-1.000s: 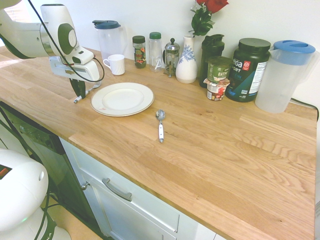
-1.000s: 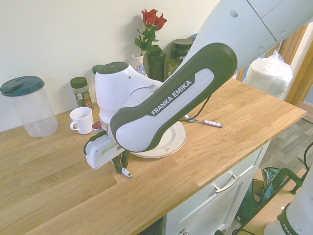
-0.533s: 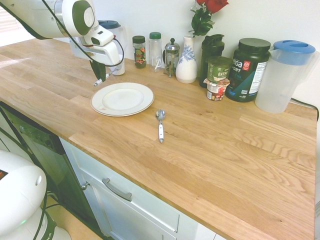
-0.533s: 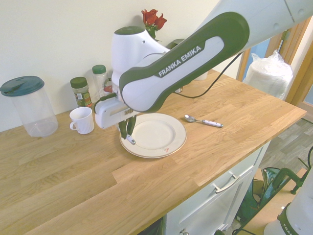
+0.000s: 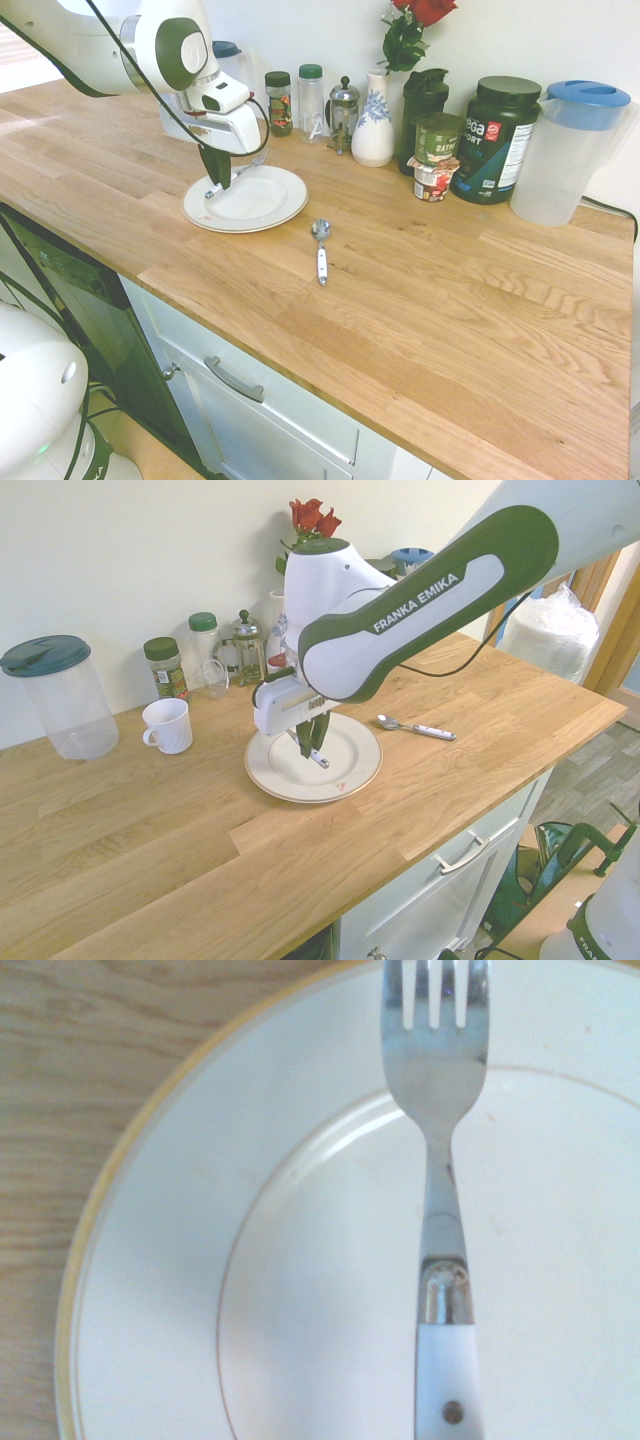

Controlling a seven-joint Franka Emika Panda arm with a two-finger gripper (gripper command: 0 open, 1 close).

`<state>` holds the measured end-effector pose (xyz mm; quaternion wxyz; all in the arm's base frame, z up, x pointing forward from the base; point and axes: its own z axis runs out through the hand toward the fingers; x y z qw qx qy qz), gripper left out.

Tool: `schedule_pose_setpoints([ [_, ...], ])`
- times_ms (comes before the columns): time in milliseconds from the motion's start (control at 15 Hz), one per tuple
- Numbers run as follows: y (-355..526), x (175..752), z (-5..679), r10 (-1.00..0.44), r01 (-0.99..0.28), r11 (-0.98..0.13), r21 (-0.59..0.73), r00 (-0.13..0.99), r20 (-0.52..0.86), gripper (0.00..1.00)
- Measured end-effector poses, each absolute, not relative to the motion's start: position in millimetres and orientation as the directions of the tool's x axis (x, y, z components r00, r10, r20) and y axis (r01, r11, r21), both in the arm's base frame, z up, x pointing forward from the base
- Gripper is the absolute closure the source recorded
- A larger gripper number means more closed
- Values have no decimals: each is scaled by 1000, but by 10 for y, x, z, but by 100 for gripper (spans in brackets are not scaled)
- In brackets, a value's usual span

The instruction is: Put the fork into the plate

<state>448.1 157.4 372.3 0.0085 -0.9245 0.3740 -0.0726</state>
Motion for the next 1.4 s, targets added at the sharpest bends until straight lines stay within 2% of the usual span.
schedule_pose_setpoints([
  [333,1462,4314,3484,-698,-699,-715,-35,708,110,100],
  [400,1447,4313,3474,-700,-701,-713,-34,706,110,0],
  [1400,1426,4356,3559,-718,-715,-695,-68,687,110,0],
])
